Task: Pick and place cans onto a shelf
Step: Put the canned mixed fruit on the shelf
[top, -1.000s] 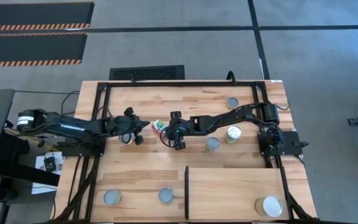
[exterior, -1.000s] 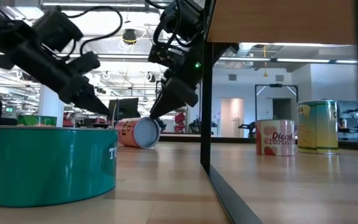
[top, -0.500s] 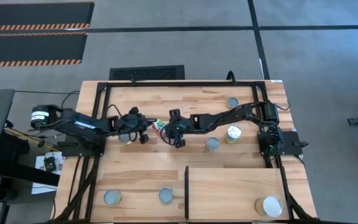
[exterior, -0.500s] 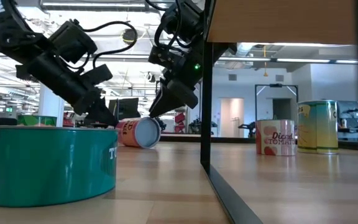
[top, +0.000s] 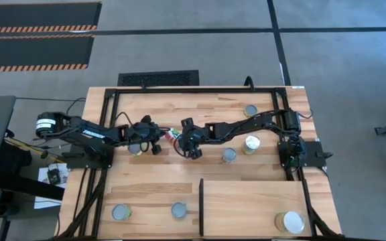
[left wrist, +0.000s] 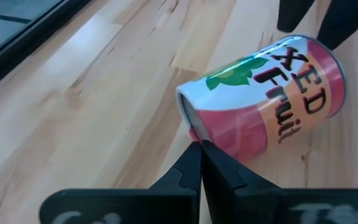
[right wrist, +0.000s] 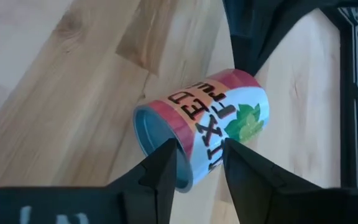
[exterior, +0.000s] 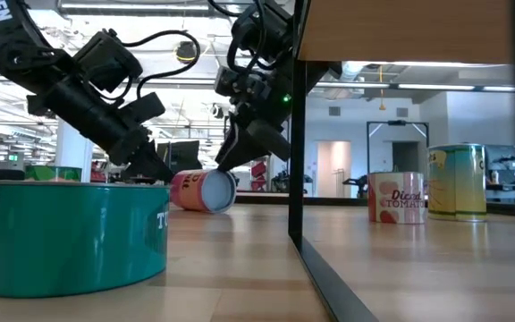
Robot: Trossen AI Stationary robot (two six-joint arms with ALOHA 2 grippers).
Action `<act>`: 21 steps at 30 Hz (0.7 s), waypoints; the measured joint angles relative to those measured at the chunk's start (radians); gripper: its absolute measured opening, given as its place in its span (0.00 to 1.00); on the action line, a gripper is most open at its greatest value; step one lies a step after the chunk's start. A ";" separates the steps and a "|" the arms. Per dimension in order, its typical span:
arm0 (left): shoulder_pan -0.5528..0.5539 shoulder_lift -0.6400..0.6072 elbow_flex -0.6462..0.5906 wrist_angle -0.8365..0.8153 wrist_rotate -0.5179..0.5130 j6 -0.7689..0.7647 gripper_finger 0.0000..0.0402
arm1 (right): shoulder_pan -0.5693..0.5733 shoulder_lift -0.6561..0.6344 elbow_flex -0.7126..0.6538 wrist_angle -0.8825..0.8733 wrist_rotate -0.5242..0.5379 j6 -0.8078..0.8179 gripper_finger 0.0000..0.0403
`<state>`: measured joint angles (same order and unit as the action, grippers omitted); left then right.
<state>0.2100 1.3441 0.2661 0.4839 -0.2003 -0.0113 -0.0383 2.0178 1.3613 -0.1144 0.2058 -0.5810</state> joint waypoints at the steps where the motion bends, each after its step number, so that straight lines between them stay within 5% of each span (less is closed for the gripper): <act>1: 0.000 0.000 0.000 0.004 0.004 0.000 0.00 | 0.000 0.000 0.000 0.000 0.000 -0.008 0.38; 14: 0.000 0.000 0.000 0.005 0.032 -0.001 0.00 | 0.011 0.113 0.046 0.009 0.029 -0.079 0.37; 21: 0.000 0.000 -0.001 0.002 0.045 -0.001 0.00 | 0.020 0.133 0.076 -0.002 0.028 -0.078 0.15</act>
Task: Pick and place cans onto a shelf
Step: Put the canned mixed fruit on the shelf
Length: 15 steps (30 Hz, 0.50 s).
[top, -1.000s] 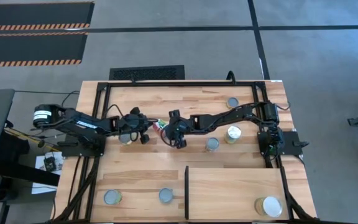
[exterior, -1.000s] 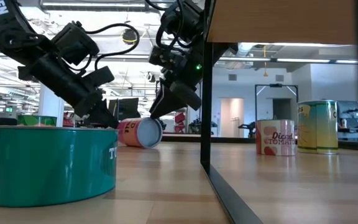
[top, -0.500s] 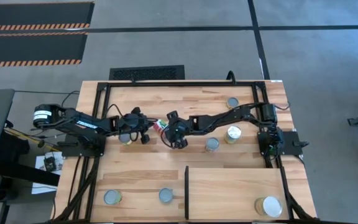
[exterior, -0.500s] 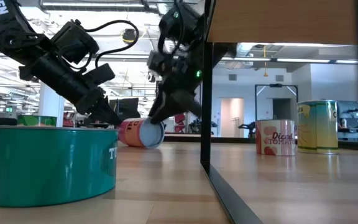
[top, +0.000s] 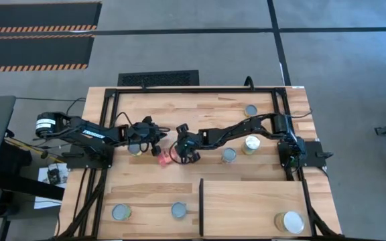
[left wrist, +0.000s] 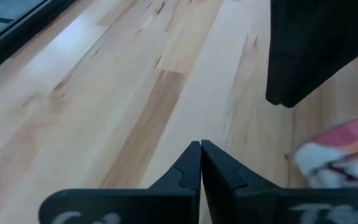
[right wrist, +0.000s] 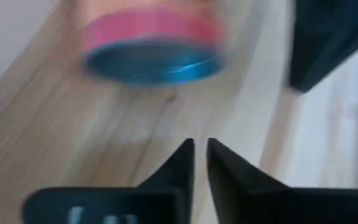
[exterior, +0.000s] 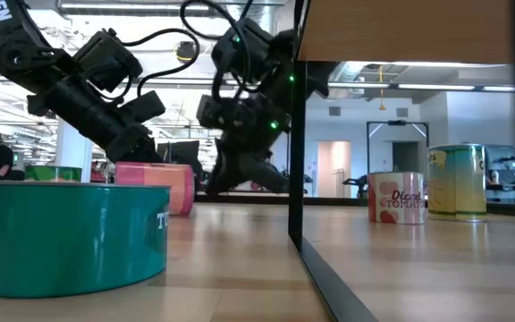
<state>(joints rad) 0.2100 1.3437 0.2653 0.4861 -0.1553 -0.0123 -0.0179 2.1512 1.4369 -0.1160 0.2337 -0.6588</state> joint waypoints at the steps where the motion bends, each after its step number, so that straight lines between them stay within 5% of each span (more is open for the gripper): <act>1: 0.000 0.000 0.000 -0.001 0.001 0.001 0.00 | -0.001 -0.002 0.003 0.008 0.000 0.002 0.11; 4: 0.000 -0.009 0.000 -0.002 0.002 0.024 0.00 | -0.007 -0.025 0.002 -0.028 0.000 0.025 0.03; 9: 0.000 -0.109 0.000 -0.020 0.073 0.047 0.00 | -0.019 -0.093 0.002 -0.072 -0.007 0.114 0.03; 15: -0.031 -0.296 0.000 -0.122 0.245 0.053 0.00 | -0.040 -0.217 0.002 -0.197 -0.171 0.263 0.02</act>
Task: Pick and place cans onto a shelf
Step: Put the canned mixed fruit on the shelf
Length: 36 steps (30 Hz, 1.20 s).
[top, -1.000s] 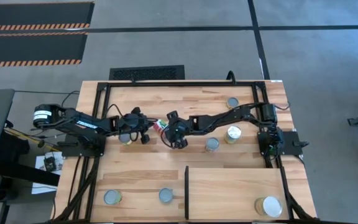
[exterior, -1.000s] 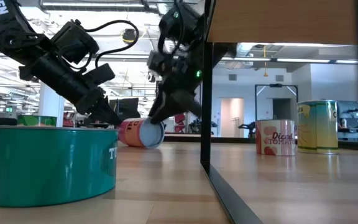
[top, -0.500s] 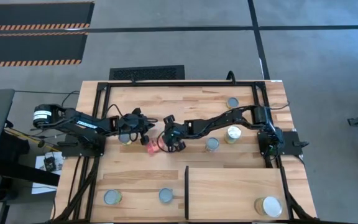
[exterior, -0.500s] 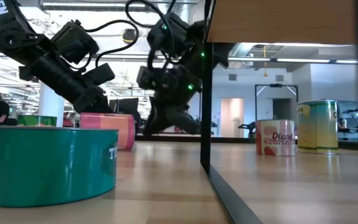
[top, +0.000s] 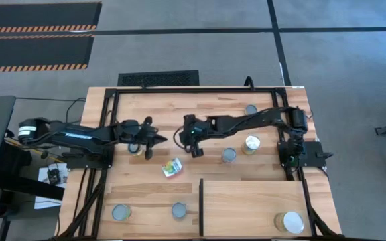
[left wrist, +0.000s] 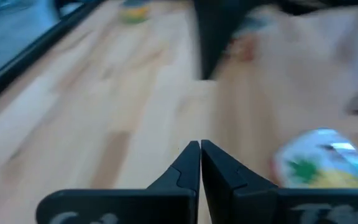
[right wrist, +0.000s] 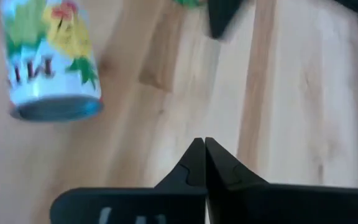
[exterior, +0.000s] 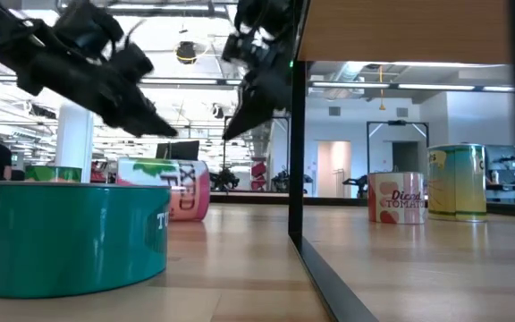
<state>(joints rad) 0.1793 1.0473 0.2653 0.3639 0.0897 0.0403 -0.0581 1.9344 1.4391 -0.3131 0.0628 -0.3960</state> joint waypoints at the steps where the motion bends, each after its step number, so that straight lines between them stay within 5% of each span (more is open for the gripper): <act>1: -0.014 -0.025 0.000 -0.016 0.036 0.000 0.00 | -0.003 -0.014 0.000 -0.010 -0.019 0.020 0.02; 8: -0.189 -0.097 0.014 -0.106 0.096 -0.209 0.07 | 0.012 -0.074 0.000 -0.109 -0.040 0.103 0.01; 14: -0.388 -0.035 0.167 -0.331 -0.120 -0.363 0.31 | 0.028 -0.075 0.000 -0.160 -0.041 0.129 0.03; 18: -0.465 0.070 0.308 -0.463 -0.218 -0.460 0.51 | 0.030 -0.075 0.000 -0.226 -0.039 0.129 0.02; 24: -0.527 0.310 0.517 -0.589 -0.236 -0.512 0.71 | 0.003 -0.113 -0.002 -0.379 -0.038 0.103 0.01; 36: -0.572 0.694 0.857 -0.796 -0.228 -0.584 0.76 | -0.080 -0.305 -0.004 -0.469 -0.037 0.042 0.01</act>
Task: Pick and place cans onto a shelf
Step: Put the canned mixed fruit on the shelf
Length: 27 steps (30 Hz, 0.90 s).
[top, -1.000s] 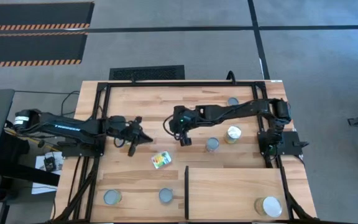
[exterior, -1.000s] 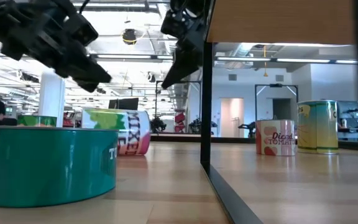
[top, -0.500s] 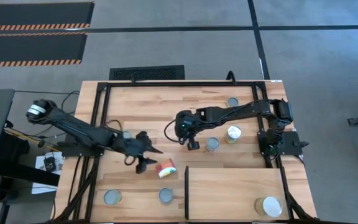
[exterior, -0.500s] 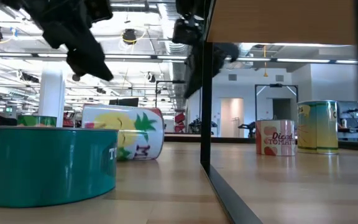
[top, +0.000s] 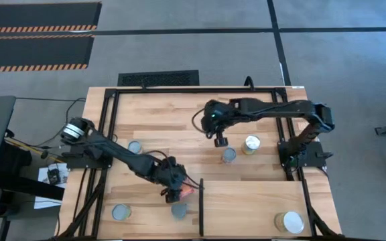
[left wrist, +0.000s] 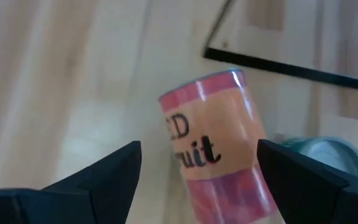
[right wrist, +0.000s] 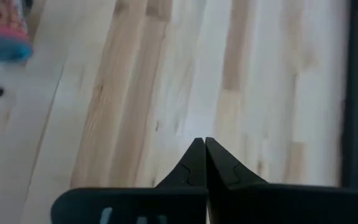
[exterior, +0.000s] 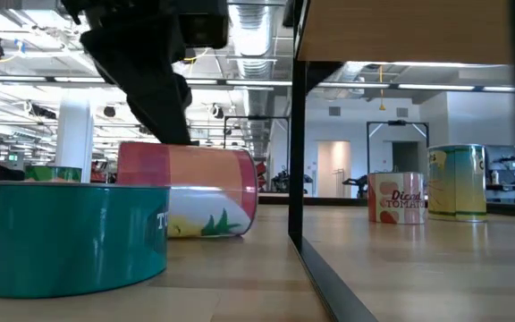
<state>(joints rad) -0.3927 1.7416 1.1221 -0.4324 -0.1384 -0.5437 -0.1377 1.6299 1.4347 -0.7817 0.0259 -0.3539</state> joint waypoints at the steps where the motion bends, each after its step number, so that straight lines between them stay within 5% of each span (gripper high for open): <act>1: -0.003 0.018 0.016 0.003 0.004 -0.007 0.76 | -0.005 -0.016 0.001 0.002 0.000 -0.002 0.01; 16: -0.004 0.107 0.044 -0.030 -0.019 0.021 0.76 | -0.020 -0.106 0.000 -0.013 0.006 -0.009 0.02; 23: 0.000 0.095 0.043 -0.078 -0.043 0.118 0.58 | -0.020 -0.106 0.000 -0.012 0.006 -0.003 0.02; 27: -0.001 0.073 0.039 -0.113 -0.072 0.165 0.57 | -0.020 -0.112 0.000 -0.015 0.002 0.005 0.02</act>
<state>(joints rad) -0.3933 1.8145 1.1607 -0.5453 -0.2102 -0.3792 -0.1577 1.5183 1.4345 -0.7971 0.0284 -0.3485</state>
